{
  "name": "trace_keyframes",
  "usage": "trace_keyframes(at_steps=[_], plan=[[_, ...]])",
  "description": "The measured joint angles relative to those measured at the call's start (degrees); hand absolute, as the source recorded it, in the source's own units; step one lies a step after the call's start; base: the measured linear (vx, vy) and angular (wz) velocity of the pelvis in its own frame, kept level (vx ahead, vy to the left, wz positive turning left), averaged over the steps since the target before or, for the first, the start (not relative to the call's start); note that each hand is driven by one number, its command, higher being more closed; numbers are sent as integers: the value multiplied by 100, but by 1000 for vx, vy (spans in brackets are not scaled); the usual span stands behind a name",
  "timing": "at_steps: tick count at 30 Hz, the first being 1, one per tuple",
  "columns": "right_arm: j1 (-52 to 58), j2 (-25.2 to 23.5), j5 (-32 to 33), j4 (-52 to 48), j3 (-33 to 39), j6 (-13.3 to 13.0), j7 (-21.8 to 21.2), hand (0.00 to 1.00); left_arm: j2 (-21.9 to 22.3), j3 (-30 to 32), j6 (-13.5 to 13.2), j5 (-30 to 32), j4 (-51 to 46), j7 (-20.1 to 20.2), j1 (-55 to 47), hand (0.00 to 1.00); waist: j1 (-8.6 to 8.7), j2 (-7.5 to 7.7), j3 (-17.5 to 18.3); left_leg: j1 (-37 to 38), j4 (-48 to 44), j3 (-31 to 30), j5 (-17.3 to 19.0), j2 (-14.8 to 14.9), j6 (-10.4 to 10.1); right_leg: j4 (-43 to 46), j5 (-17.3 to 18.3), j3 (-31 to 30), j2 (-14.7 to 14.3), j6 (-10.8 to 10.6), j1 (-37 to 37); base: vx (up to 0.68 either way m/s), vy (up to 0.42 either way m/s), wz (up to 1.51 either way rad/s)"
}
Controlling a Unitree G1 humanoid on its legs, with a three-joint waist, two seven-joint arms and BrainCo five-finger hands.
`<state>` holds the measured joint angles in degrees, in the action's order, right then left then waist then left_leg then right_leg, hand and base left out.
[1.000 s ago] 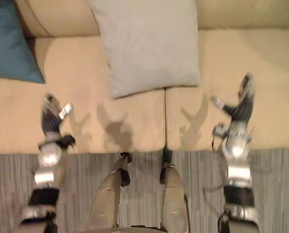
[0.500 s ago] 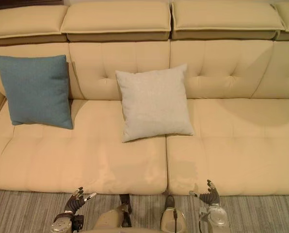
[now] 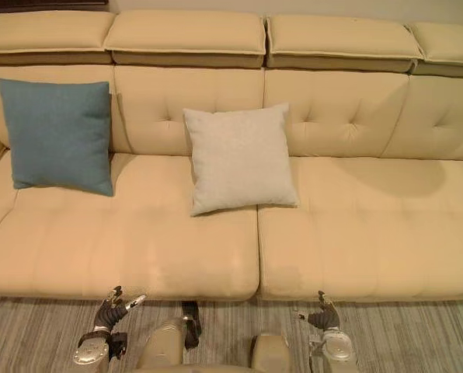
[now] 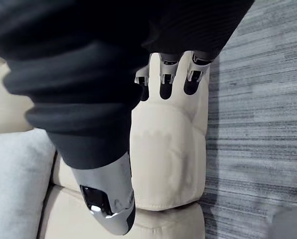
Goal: Pick up cushions and gather them together orderly.
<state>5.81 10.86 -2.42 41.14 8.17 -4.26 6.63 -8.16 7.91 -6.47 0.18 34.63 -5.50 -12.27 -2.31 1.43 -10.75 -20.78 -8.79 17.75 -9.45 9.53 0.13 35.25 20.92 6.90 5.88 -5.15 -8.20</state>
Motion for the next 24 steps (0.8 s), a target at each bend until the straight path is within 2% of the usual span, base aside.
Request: trace_keyframes(at_steps=[1, 2, 3, 4, 6, 7, 8, 9, 11, 13, 16, 17, 20, 22, 23, 24], plan=[[-155, 38, 19, 11, 21, -14, 86, 0, 103, -6, 11, -69, -28, 3, -31, 0, -20, -87, -62, -102, 302, -57, -82, 49, -133, -539, 182, 92, -197, 279, 50, -349, -170, -40], [-193, 61, 19, 15, 45, -12, 98, 0, 149, -32, 49, -73, -24, 2, -10, 0, -1, -174, -119, -101, 429, -122, -65, 94, -206, -687, 190, 133, -300, 300, 82, -294, -133, -6], [-192, 84, 19, 21, 108, 7, 114, 0, 187, -122, 80, -80, -47, 3, 0, 0, 49, -276, -175, -75, 604, -232, 108, 153, -509, -827, 32, 245, -412, 412, 108, -379, -96, 23], [-135, 88, 21, 16, 203, 30, 120, 0, 258, -153, 81, -77, -72, 12, -16, 0, 109, -229, -194, -65, 445, -311, 269, 153, -742, -992, -141, 453, -359, 580, 105, -378, -75, 23], [-94, 71, 23, 15, 311, 30, 165, 0, 273, -167, 90, -75, -75, 27, -23, 0, 142, -182, -185, -64, -380, -353, 354, 42, -627, -1025, -237, 556, -203, 654, 63, -325, -55, 10], [-75, 79, 22, 15, 320, 31, 201, 0, 279, -168, 90, -74, -79, 28, -21, 0, 158, -143, -186, -56, -855, -356, 451, -16, -493, -1069, -318, 542, -150, 651, 24, -230, -34, -2], [-65, 85, 20, 3, 335, 31, 213, 0, 290, -169, 90, -75, -125, 36, -19, 0, 157, -157, -157, 33, -1440, -413, 922, -71, -354, -1176, -483, 456, -126, 625, -58, -183, 18, -22], [-69, 76, 17, 4, 357, 33, 211, 0, 291, -155, 87, -77, -234, 37, -29, 0, 132, -196, -145, 183, -1672, -534, 1312, -73, -404, -1225, -610, 343, -138, 609, -163, -192, 70, -34], [-181, -24, 14, -10, 341, 34, 201, 0, 298, -153, 89, -82, -264, 38, -26, 0, 146, -228, -144, 623, -1442, -825, 1687, -103, -508, -1339, -799, 116, -212, 532, -233, -153, 115, -52], [-171, -80, 12, -134, 341, 35, 201, 0, 318, -156, 90, -174, -280, 37, -12, 0, 149, -229, -144, 944, -975, -837, 1754, -181, -472, -1430, -931, -127, -263, 427, -222, -140, 139, -61], [-148, -85, 8, -446, 403, 33, 208, 0, 317, -158, 95, -183, -320, 30, 0, 0, 184, -217, -122, 1105, -587, -443, 1774, -268, -512, -1784, -1235, -598, -261, 216, -338, -158, 139, -66], [-148, -82, 8, -486, 406, 31, 210, 0, 315, -158, 95, -181, -322, 28, 2, 0, 197, -225, -114, 1112, -551, -339, 1775, -273, -512, -1862, -1318, -704, -269, 205, -372, -148, 166, -85], [-98, -82, 7, -677, 407, 39, 209, 0, 314, -175, 106, -179, -340, 31, 2, 0, 347, -229, -110, 1122, -590, -65, 1905, -365, -478, -2060, -1615, -1235, -358, 86, -569, -75, 129, -100], [-23, -131, 9, -884, 398, 40, 207, 0, 279, -172, 125, -178, -429, 29, -2, 0, 479, -232, -114, 1122, -902, 349, 2140, -289, -403, -2140, -1855, -1802, -537, 47, -720, -31, 167, -143], [-7, -139, 10, -919, 383, 39, 209, 0, 270, -160, 129, -177, -496, 26, 0, 0, 513, -239, -115, 1123, -1012, 549, 2193, -181, -382, -2199, -1937, -1844, -587, 71, -758, -47, 105, -173], [-8, -141, 10, -945, 367, 38, 211, 0, 241, -151, 122, -176, -605, 16, 50, 0, 513, -258, -123, 1145, -1124, 1061, 2313, 43, -325, -2320, -1931, -1349, -460, 323, -875, -47, 75, -197]])
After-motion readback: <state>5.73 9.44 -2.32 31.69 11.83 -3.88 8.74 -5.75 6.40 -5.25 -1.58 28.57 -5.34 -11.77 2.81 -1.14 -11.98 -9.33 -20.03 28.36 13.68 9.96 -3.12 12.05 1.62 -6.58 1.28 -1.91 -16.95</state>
